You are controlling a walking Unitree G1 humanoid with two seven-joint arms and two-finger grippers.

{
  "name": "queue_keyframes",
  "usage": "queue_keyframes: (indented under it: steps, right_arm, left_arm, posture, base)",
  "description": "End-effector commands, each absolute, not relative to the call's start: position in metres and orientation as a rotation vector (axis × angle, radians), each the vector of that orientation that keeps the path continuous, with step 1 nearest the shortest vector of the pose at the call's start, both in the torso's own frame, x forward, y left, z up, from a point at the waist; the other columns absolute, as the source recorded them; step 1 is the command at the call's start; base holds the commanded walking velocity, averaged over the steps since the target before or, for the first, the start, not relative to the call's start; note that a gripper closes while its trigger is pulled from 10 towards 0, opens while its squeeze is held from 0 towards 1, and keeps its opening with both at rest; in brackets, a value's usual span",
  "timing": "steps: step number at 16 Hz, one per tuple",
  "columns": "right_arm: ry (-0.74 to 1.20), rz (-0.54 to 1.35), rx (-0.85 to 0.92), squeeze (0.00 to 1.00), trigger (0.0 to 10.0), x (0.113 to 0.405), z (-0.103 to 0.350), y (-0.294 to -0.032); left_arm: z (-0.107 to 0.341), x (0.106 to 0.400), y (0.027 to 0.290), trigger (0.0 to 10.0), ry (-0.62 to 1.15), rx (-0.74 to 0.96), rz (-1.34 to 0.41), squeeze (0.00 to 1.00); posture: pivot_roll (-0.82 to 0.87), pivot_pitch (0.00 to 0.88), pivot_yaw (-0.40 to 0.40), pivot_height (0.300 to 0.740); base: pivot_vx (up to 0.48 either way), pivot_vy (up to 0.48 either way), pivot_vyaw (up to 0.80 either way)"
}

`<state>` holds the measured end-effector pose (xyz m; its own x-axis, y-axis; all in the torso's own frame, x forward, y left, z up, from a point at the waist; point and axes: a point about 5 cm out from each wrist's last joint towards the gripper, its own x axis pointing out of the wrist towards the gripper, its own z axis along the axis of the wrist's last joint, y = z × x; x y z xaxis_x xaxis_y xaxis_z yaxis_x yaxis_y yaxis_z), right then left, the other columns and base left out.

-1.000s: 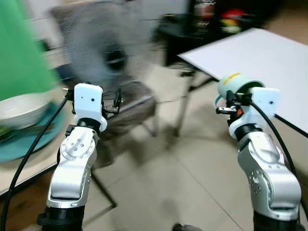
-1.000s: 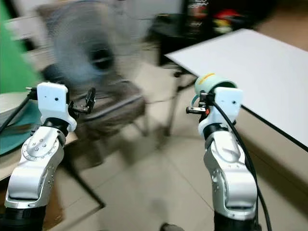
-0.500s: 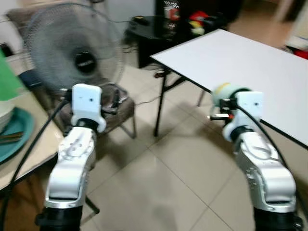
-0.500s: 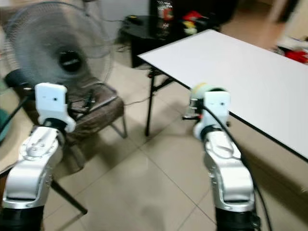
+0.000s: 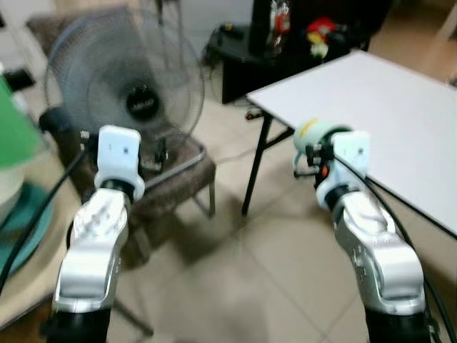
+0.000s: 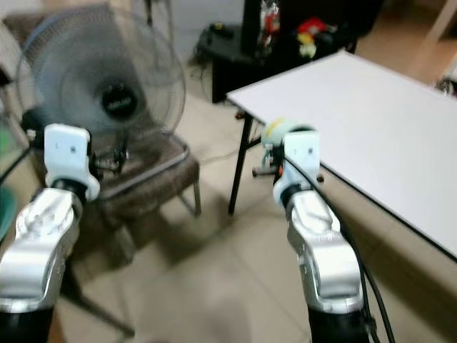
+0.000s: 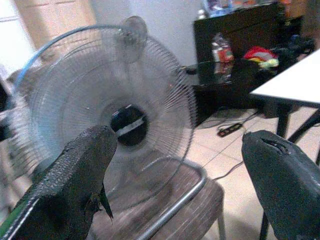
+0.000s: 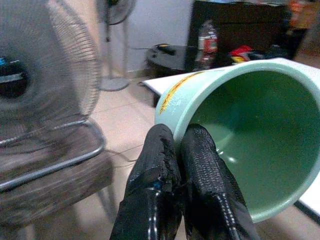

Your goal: Setting the table

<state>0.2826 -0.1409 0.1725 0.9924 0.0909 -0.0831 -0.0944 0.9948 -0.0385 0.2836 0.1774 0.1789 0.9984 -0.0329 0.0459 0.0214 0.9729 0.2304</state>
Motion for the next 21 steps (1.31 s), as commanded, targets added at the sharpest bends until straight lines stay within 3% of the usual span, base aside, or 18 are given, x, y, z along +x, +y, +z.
queue_keyframes:
  steps: [1,5,17,21]
  right_arm:
    - [0.073,0.040,-0.054,0.00,10.0,0.2812,0.1752,-0.1531]
    - [0.056,0.010,-0.059,0.00,10.0,0.2780,0.1779,-0.1591]
    - [0.058,0.122,-0.079,0.00,10.0,0.2840,0.1784,-0.1518]
    - [0.106,0.144,-0.079,0.00,10.0,0.2815,0.1767,-0.1514]
  left_arm:
    - [0.1803,0.2871,0.1678,10.0,-0.056,0.226,-0.069,0.00]
    - [0.1777,0.2927,0.1625,10.0,-0.054,0.227,-0.113,0.00]
    - [0.1761,0.2915,0.1660,10.0,-0.064,0.219,-0.092,0.00]
    - [0.1719,0.2914,0.1598,10.0,-0.056,0.216,-0.115,0.00]
  posture:
    - [0.08,0.000,0.023,0.740]
    - [0.05,0.000,0.050,0.740]
    - [0.05,0.000,0.033,0.740]
    - [0.04,0.000,0.041,0.740]
  base:
    - [0.435,0.000,-0.78]
    - [0.438,0.000,-0.78]
    - [0.431,0.000,0.00]
    - [0.420,0.000,-0.71]
